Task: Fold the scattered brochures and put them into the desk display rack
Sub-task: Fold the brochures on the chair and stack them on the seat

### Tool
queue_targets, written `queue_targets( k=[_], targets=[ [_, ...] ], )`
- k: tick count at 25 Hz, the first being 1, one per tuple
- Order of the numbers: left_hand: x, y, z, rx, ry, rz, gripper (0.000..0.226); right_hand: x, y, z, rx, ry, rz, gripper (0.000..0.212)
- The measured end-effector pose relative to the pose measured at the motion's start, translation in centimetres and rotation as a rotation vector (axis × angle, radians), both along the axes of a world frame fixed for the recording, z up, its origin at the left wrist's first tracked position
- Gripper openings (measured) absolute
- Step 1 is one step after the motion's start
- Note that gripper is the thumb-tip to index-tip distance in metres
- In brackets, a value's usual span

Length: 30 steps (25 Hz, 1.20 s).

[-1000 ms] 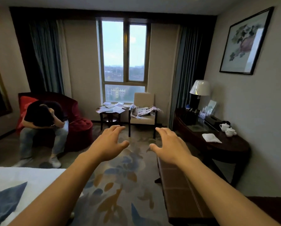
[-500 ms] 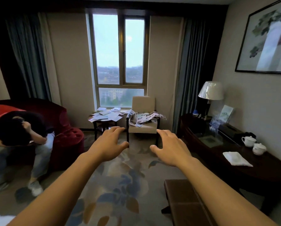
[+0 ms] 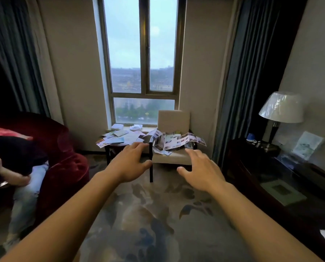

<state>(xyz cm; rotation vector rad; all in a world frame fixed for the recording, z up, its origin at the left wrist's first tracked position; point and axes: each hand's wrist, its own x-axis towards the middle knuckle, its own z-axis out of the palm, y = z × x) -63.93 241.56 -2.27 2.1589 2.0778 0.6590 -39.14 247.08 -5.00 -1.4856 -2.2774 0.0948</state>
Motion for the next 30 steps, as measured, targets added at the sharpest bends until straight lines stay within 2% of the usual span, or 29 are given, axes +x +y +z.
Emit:
queue_targets(
  k=[5,9,17,24,30],
  targets=[
    [-6.5,17.8,-2.9,-0.059,-0.030,-0.005,0.069,-7.1,17.3,-1.6,-0.027,-0.039,-0.014,0.080],
    [-10.6,30.7,-2.4,-0.095,-0.030,-0.002,0.069,-10.2,29.9,-1.1,-0.005,-0.048,-0.048,0.082],
    [-13.8,56.6,-3.9,-0.075,-0.017,-0.036,0.067,-14.2,55.4,-3.9,-0.011,-0.005,-0.055,0.081],
    [-15.9,80.7,-4.9,-0.152,0.026,-0.003,0.063,-15.8,80.6,-4.9,-0.075,0.046,-0.032,0.079],
    [-18.2,99.1,-6.2,-0.135,-0.012,0.001,0.064,-18.0,97.7,-6.5,-0.116,-0.008,-0.032,0.077]
  ],
)
